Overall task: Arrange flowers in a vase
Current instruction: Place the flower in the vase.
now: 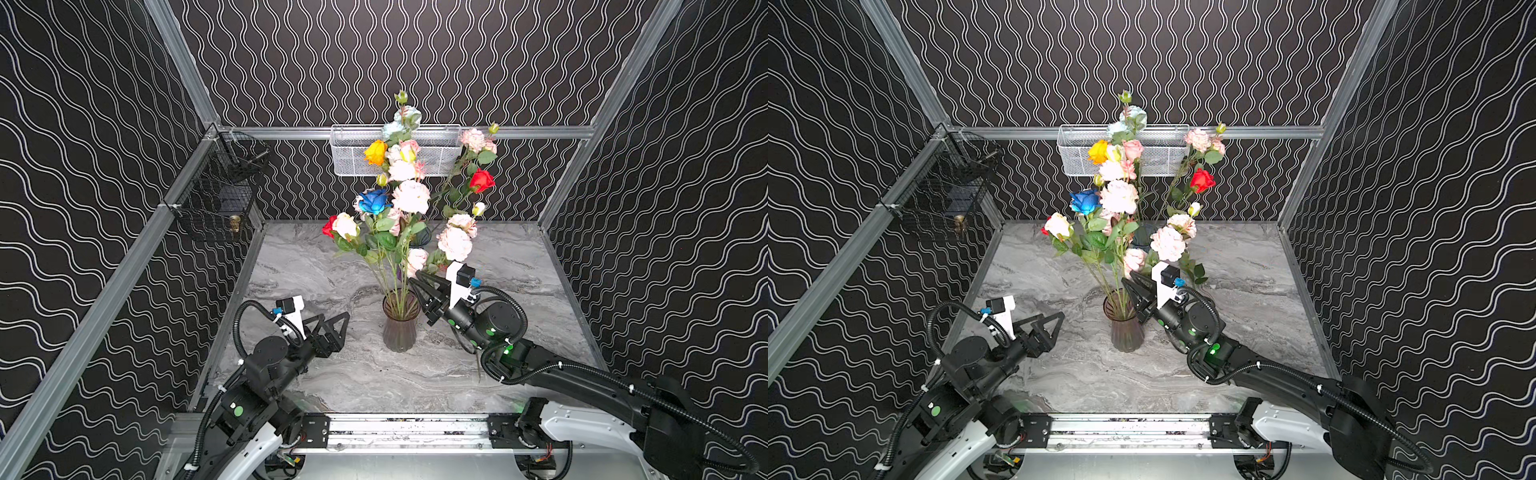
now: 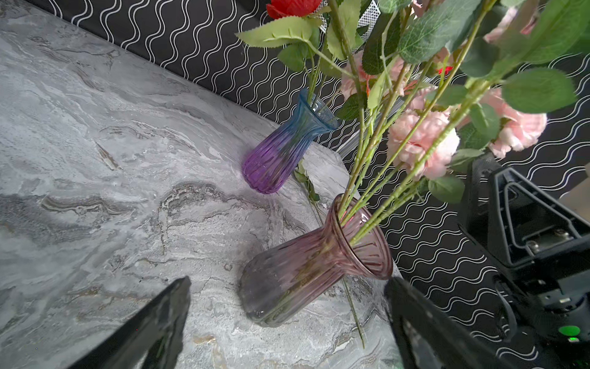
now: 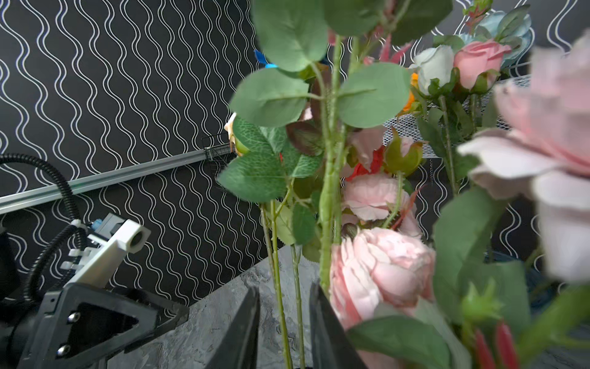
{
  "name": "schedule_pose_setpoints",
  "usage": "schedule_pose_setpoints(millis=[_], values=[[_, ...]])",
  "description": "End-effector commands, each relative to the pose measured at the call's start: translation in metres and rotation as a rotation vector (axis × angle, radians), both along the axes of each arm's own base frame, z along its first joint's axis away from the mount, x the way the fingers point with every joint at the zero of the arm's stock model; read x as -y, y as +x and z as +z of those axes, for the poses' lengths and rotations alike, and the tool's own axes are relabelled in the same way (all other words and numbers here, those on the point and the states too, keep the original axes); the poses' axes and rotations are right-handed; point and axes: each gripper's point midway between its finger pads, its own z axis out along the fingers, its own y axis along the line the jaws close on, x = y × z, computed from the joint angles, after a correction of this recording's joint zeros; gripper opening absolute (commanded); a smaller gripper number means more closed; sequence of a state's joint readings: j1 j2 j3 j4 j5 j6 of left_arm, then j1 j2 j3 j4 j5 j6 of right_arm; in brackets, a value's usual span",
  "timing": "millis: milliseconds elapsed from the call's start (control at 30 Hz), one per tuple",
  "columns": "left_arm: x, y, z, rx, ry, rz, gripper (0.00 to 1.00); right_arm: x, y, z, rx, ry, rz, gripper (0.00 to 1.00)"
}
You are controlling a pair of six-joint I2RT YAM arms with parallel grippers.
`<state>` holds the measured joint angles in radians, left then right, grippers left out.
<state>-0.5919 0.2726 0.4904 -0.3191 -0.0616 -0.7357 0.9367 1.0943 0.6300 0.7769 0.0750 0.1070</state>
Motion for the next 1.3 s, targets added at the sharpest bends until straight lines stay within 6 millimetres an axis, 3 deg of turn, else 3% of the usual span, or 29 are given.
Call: schedule_pose_setpoints(millis=[0,367,467,533,667,800,933,1000,1167,1267], values=[[0.004,0.002,0.011,0.03,-0.041,-0.01,0.98,0.005,0.001,0.011,0.018,0.0,-0.041,0.33],[0.009,0.005,0.007,0.01,-0.042,-0.024,0.98,0.015,-0.028,0.042,-0.005,-0.048,-0.009,0.32],[0.009,0.005,-0.003,-0.02,-0.051,-0.018,0.98,0.033,-0.026,0.037,-0.08,-0.094,-0.069,0.3],[0.007,0.004,-0.012,-0.048,-0.058,-0.004,0.98,0.058,-0.02,0.025,-0.139,-0.086,-0.17,0.29],[0.0,0.004,-0.039,-0.124,-0.092,0.048,0.98,0.121,-0.002,-0.015,-0.253,-0.092,-0.44,0.33],[-0.007,0.008,-0.082,-0.25,-0.082,0.122,0.98,0.184,0.037,-0.086,-0.492,-0.048,-0.666,0.36],[0.001,0.007,-0.101,-0.325,-0.065,0.097,0.98,0.226,0.079,-0.159,-0.808,0.048,-0.695,0.36],[0.006,0.007,-0.106,-0.349,-0.069,0.075,0.98,0.232,0.096,-0.184,-0.906,0.032,-0.713,0.37],[0.01,0.005,-0.105,-0.359,-0.042,0.044,0.98,0.206,0.141,-0.238,-1.095,-0.172,-0.608,0.45],[0.01,0.002,-0.106,-0.361,-0.049,0.039,0.98,0.202,0.163,-0.281,-1.214,-0.347,-0.617,0.46]])
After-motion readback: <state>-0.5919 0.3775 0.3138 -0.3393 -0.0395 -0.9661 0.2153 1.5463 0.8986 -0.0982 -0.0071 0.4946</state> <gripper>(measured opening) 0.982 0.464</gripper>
